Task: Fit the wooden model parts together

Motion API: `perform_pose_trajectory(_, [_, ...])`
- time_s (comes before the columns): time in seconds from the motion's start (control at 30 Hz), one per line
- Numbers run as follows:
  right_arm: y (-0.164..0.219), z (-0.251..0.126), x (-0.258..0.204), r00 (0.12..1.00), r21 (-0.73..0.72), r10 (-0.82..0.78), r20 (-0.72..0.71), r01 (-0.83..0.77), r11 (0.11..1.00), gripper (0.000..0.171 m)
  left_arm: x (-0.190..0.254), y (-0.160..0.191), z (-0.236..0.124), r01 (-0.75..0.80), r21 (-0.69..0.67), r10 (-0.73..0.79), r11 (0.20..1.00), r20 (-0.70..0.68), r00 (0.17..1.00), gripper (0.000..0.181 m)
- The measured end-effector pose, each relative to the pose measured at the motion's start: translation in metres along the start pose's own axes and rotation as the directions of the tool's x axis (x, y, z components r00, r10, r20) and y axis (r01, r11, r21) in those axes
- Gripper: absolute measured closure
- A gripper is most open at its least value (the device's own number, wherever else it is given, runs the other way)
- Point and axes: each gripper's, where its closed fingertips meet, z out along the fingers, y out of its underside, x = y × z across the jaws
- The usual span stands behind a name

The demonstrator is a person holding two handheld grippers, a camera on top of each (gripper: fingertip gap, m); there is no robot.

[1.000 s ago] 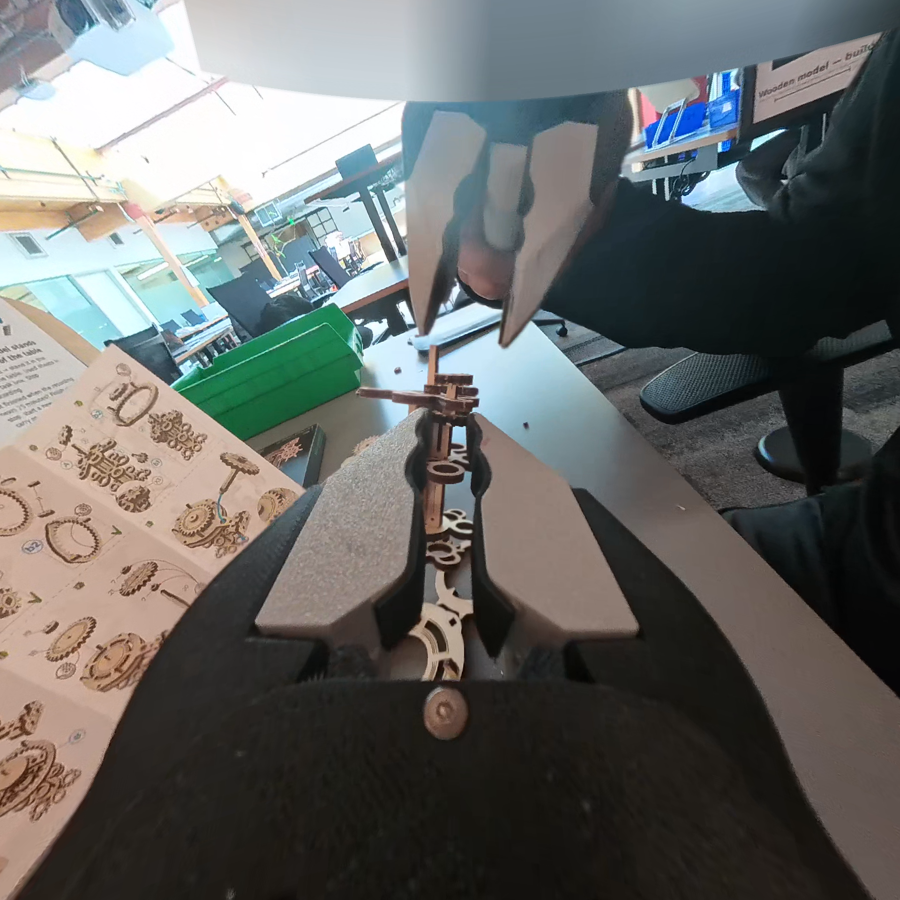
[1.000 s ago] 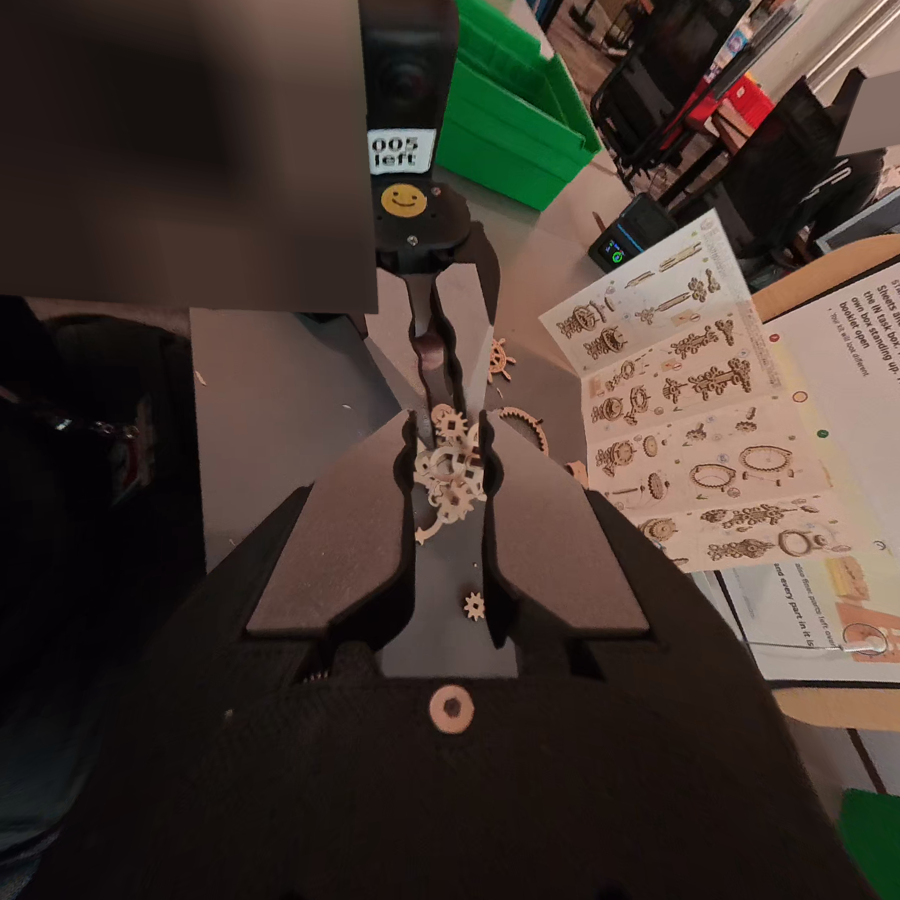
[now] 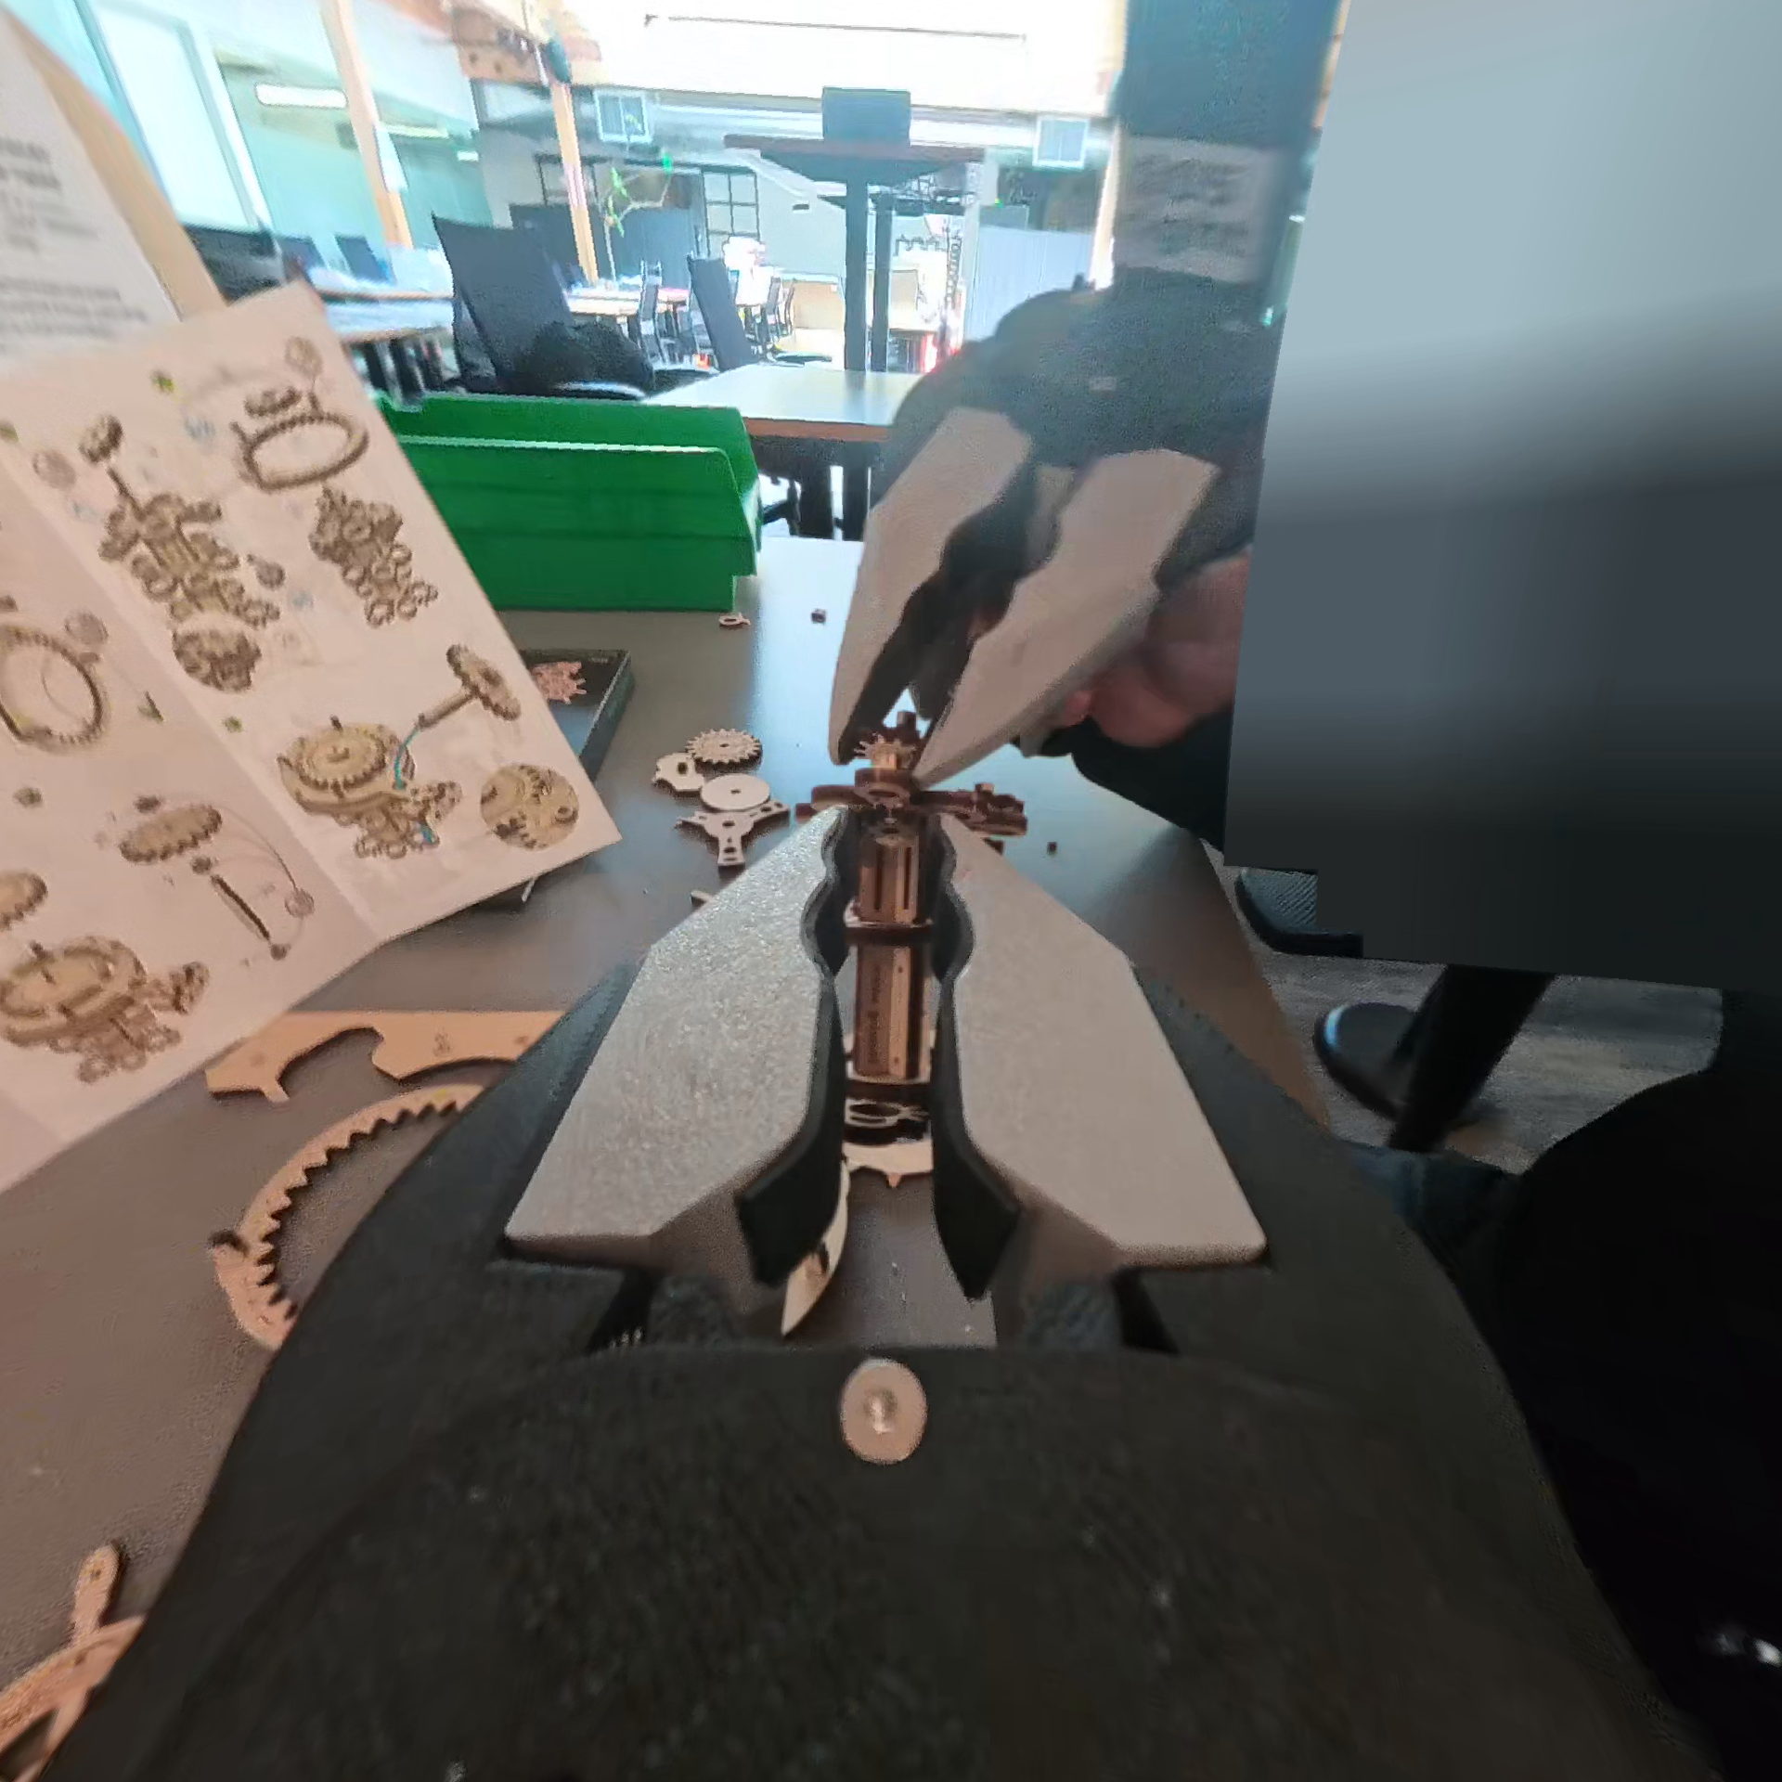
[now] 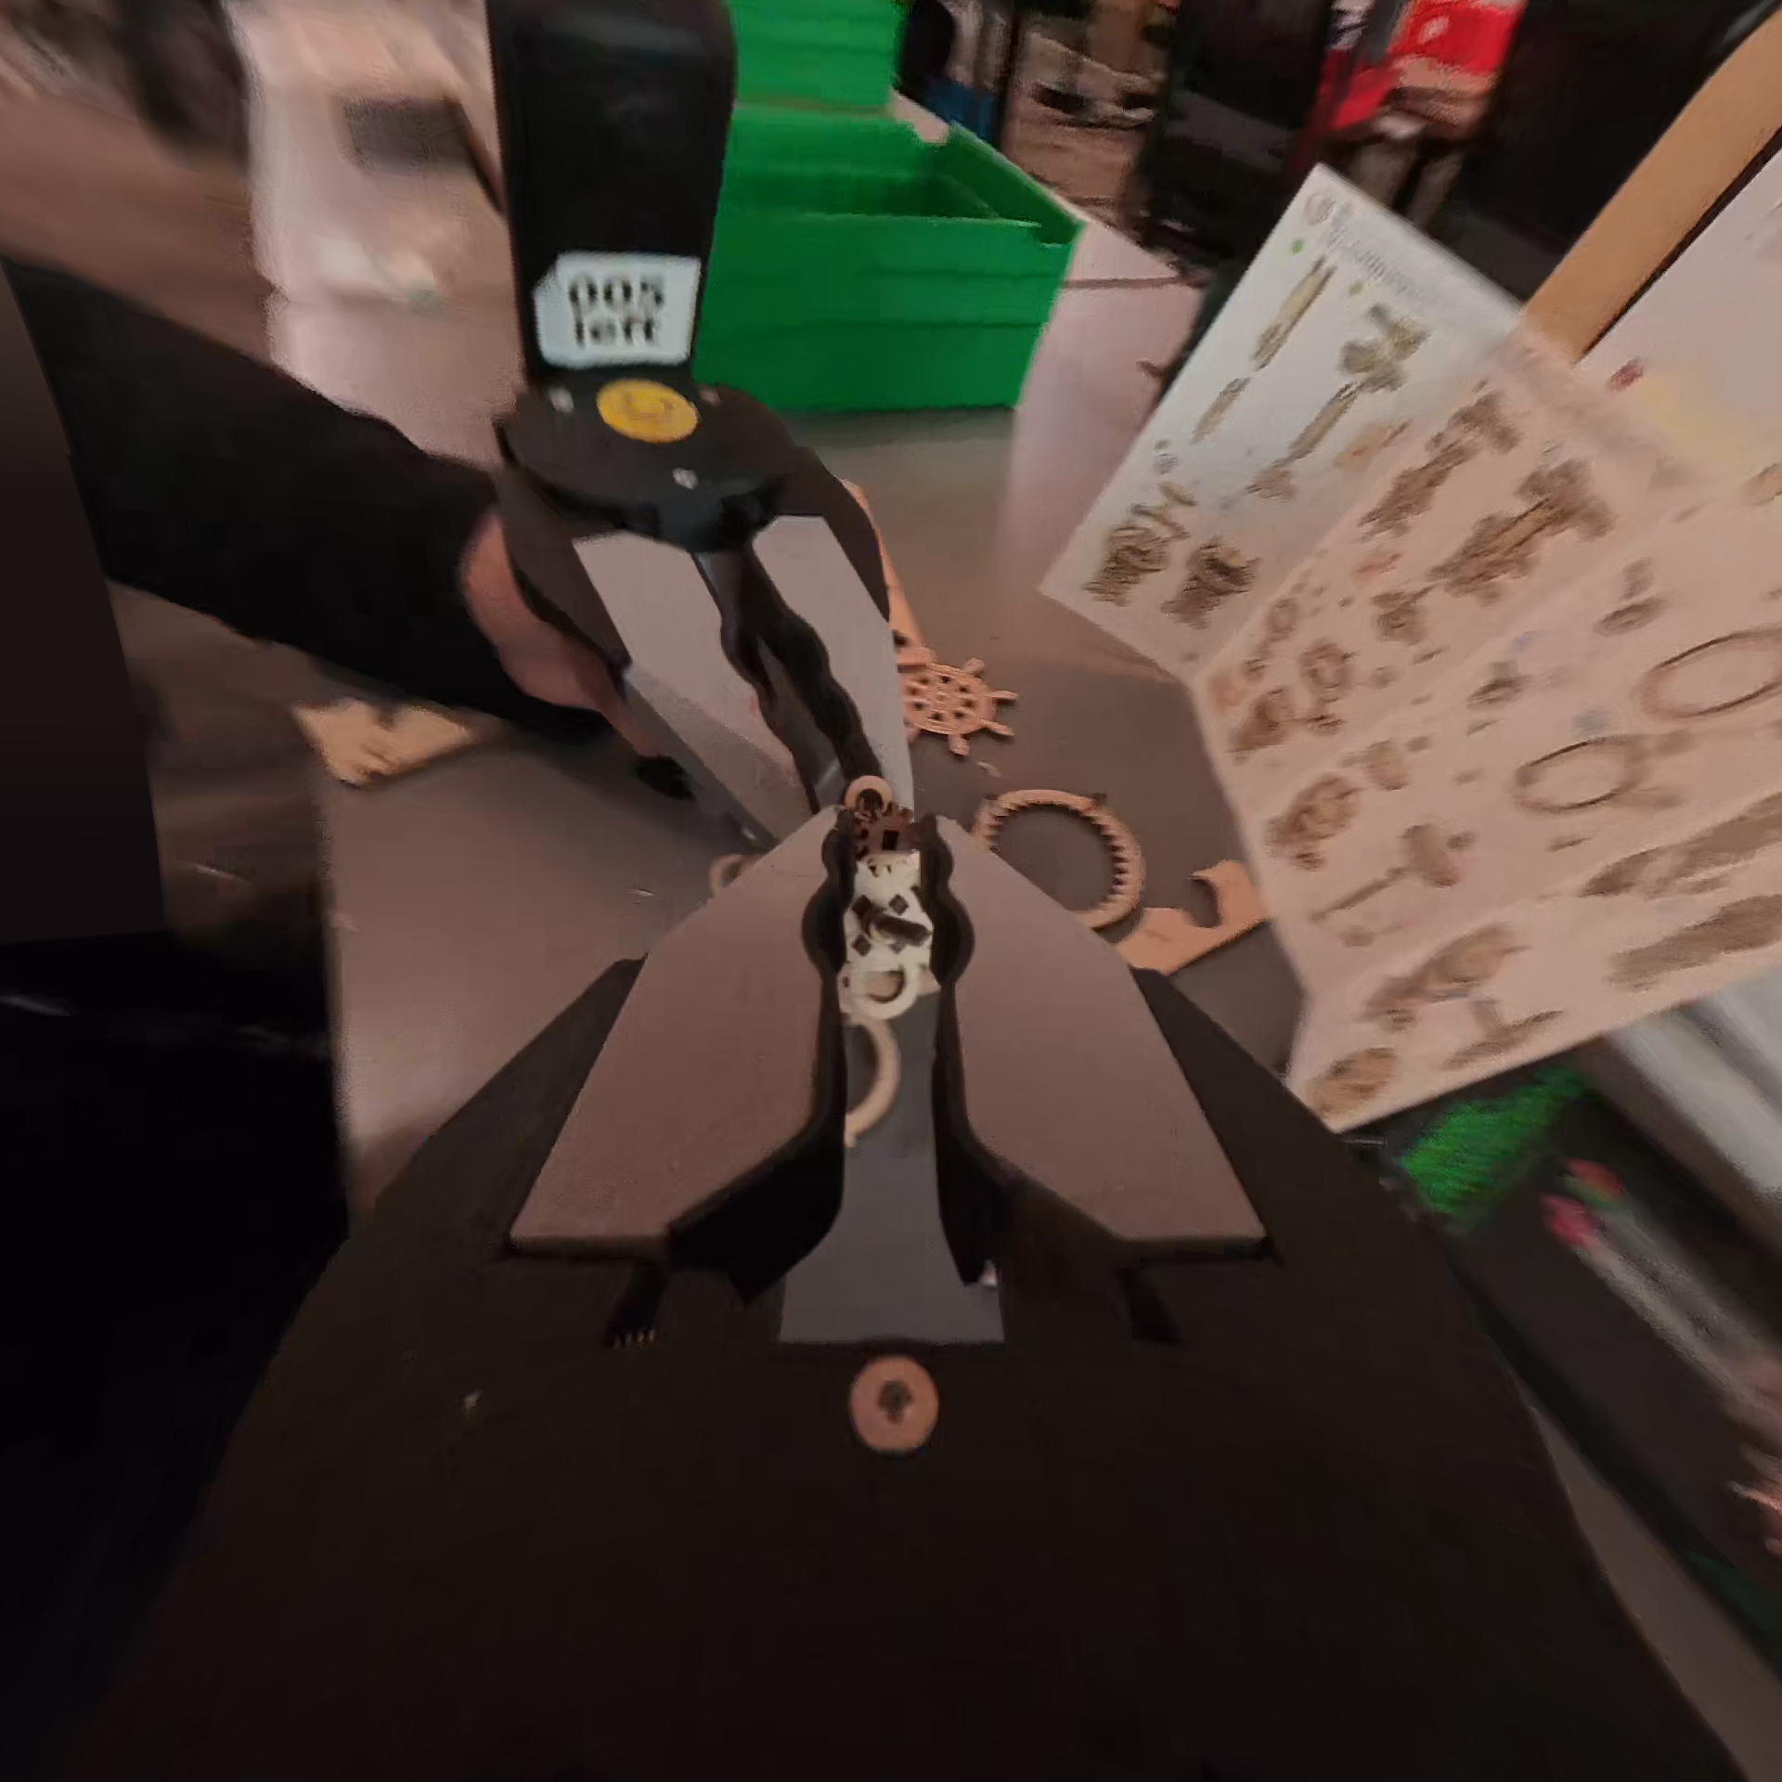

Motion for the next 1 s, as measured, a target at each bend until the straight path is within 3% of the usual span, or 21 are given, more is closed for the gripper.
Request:
perform_pose_trajectory(0.1, [-0.004,-0.001,-0.002,0.99,-0.023,-0.117,-0.078,0.115,0.993,0.162,0.0,-0.002,-0.002,0.063,0.021,-0.062,0.998,-0.032,0.998,0.171])
perform_pose_trajectory(0.3, [-0.008,-0.009,-0.007,0.958,0.116,0.18,0.225,-0.21,0.971,0.162,0.009,-0.008,-0.002,0.076,0.041,-0.073,0.996,-0.078,0.994,0.171])
perform_pose_trajectory(0.43, [-0.008,-0.008,-0.005,0.902,0.138,0.29,0.319,-0.347,0.928,0.162,0.007,-0.008,-0.001,0.063,0.042,-0.06,0.997,-0.062,0.996,0.171])
perform_pose_trajectory(0.53, [-0.006,-0.01,0.005,0.923,0.153,0.289,0.255,-0.333,0.93,0.162,0.004,-0.003,-0.001,0.045,0.014,-0.045,0.999,-0.035,0.998,0.171])
perform_pose_trajectory(0.57, [-0.013,-0.025,0.024,0.936,0.229,0.297,0.188,-0.335,0.914,0.162,-0.001,0.006,-0.003,0.042,-0.027,-0.042,0.999,-0.016,0.999,0.171])
perform_pose_trajectory(0.63, [-0.018,-0.061,0.049,0.956,0.3,0.276,0.098,-0.293,0.908,0.163,-0.009,0.0,-0.012,0.081,0.016,-0.081,0.997,-0.004,0.997,0.171])
perform_pose_trajectory(0.73, [-0.016,-0.069,0.042,0.977,0.227,0.206,0.058,-0.214,0.95,0.162,-0.002,-0.024,-0.015,0.052,0.121,-0.046,0.991,-0.051,0.998,0.171])
perform_pose_trajectory(0.87, [0.027,-0.042,0.02,0.979,-0.116,0.179,0.099,-0.167,0.979,0.162,0.003,-0.007,-0.008,0.017,0.047,-0.014,0.999,-0.068,0.998,0.171])
perform_pose_trajectory(1.0, [0.08,-0.023,0.014,0.993,-0.375,0.105,0.058,-0.075,0.924,0.161,-0.002,0.0,-0.006,-0.043,0.01,0.043,0.999,-0.037,0.998,0.171])
